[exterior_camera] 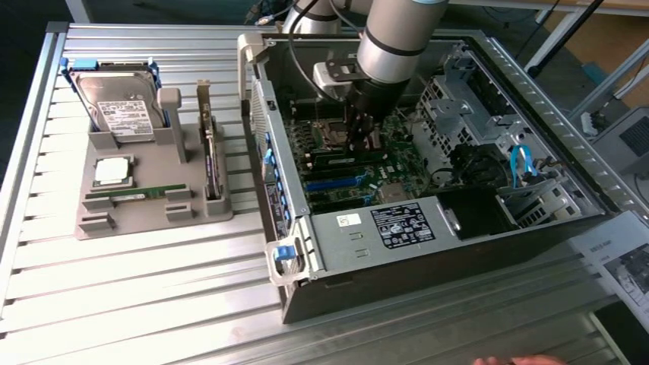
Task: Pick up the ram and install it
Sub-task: 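Press down the ram until it locks into place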
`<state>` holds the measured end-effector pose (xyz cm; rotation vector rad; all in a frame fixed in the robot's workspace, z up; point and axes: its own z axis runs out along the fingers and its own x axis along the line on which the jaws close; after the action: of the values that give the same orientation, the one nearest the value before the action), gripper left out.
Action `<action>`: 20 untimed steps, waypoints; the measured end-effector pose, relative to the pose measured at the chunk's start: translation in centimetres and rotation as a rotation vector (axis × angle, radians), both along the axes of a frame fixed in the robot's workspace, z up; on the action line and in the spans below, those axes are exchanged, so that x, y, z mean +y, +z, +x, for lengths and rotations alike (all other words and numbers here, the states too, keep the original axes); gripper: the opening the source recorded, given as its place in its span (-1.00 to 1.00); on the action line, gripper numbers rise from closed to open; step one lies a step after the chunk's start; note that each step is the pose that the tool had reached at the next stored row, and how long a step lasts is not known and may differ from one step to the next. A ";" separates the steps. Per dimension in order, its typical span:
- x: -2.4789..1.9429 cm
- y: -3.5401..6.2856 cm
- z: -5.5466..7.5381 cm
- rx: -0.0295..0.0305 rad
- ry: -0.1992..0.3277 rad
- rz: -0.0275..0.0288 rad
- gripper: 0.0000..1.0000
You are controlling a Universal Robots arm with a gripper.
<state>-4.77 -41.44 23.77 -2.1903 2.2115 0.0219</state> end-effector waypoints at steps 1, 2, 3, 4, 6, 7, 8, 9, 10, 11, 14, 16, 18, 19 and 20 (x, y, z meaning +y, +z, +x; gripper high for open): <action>0.00 0.00 0.0 0.0000 0.000 0.0001 -0.80; 0.00 0.00 0.0 0.0000 0.000 0.0001 -0.80; 0.00 0.00 0.0 0.0000 0.000 0.0000 -0.80; 0.00 0.00 0.0 0.0000 0.000 0.0001 -0.80; -0.01 -0.03 0.0 0.0000 0.000 0.0000 -0.80; -0.01 -0.05 0.0 0.0000 0.000 0.0000 -0.80; 0.00 -0.08 0.0 -0.0001 0.000 0.0001 -0.80; 0.00 -0.12 0.0 -0.0001 0.000 0.0002 -0.80; 0.00 -0.16 0.0 0.0000 0.000 0.0001 -0.80; 0.00 -0.20 0.0 0.0000 0.000 0.0000 -0.80; -0.01 -0.21 0.0 0.0001 0.000 -0.0002 -0.80; 0.00 -0.22 0.0 0.0000 0.000 0.0000 -0.80; 0.00 -0.25 0.0 0.0000 0.000 0.0000 -0.80; 0.00 -0.27 0.0 0.0000 0.000 0.0000 -0.80; 0.00 -0.30 0.0 0.0000 0.000 0.0001 -0.80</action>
<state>-4.77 -41.44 23.47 -2.1902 2.2115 0.0220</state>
